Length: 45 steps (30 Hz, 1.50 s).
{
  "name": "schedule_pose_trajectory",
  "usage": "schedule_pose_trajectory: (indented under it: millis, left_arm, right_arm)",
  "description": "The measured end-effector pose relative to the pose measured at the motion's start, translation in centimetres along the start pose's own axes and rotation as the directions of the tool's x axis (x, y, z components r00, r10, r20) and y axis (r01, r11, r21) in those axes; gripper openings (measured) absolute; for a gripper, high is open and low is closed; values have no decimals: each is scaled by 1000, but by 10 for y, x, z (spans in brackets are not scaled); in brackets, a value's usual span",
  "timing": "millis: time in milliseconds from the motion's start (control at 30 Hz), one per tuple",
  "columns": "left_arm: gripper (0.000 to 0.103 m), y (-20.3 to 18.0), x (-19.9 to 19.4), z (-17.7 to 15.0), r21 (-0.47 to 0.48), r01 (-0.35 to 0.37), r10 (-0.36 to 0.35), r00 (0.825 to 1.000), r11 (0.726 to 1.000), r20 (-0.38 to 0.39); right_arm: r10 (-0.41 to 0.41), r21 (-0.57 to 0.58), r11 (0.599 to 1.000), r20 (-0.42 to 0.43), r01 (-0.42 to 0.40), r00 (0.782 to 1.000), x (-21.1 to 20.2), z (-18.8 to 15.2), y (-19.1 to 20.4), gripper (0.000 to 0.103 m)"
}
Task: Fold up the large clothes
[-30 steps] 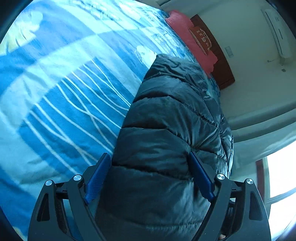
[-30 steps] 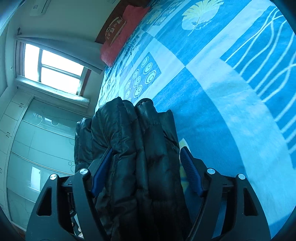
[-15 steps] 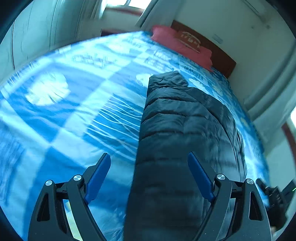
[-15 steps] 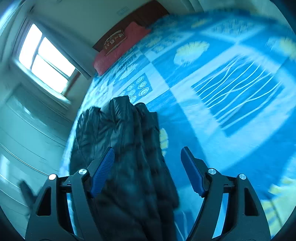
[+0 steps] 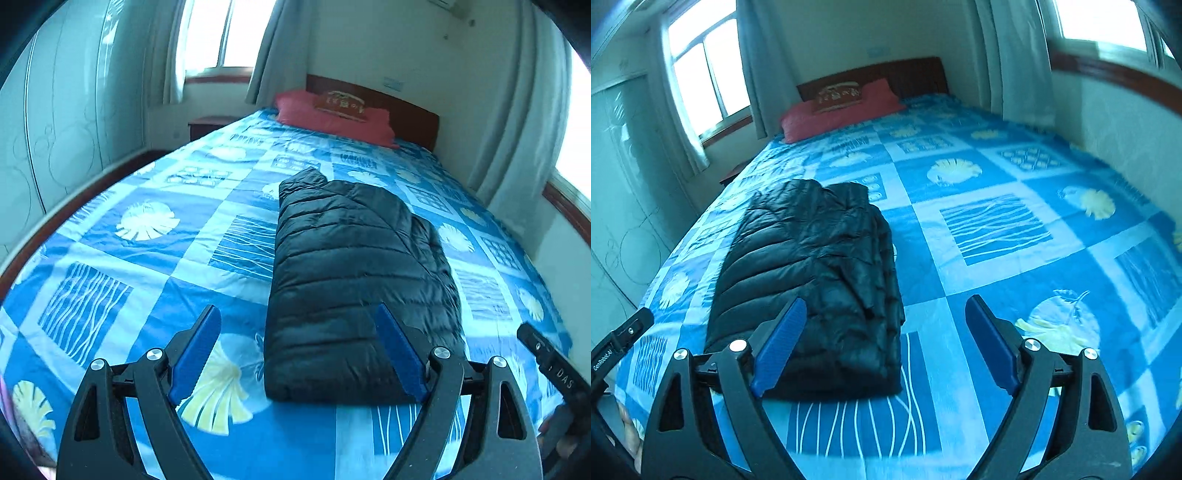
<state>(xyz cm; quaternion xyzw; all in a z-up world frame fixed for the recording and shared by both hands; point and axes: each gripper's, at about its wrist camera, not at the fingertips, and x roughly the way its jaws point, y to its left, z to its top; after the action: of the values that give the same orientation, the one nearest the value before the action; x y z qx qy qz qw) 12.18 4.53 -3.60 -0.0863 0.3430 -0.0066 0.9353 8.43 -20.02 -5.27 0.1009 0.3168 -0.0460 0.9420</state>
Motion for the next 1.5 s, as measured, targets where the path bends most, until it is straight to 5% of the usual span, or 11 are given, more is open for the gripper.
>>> schedule_pose_trajectory:
  millis: [367,1500]
  left_arm:
    - [85,-10,-33,-18,38,-13,11,999,999,31]
    - [85,-13,-44,-26,40,-23,22,999,999,39]
  right_arm:
    - [19,-77,997,74,-13,997,-47,-7,25,91]
    - [38,-131,991,56,-30,998,-46,-22,43,91]
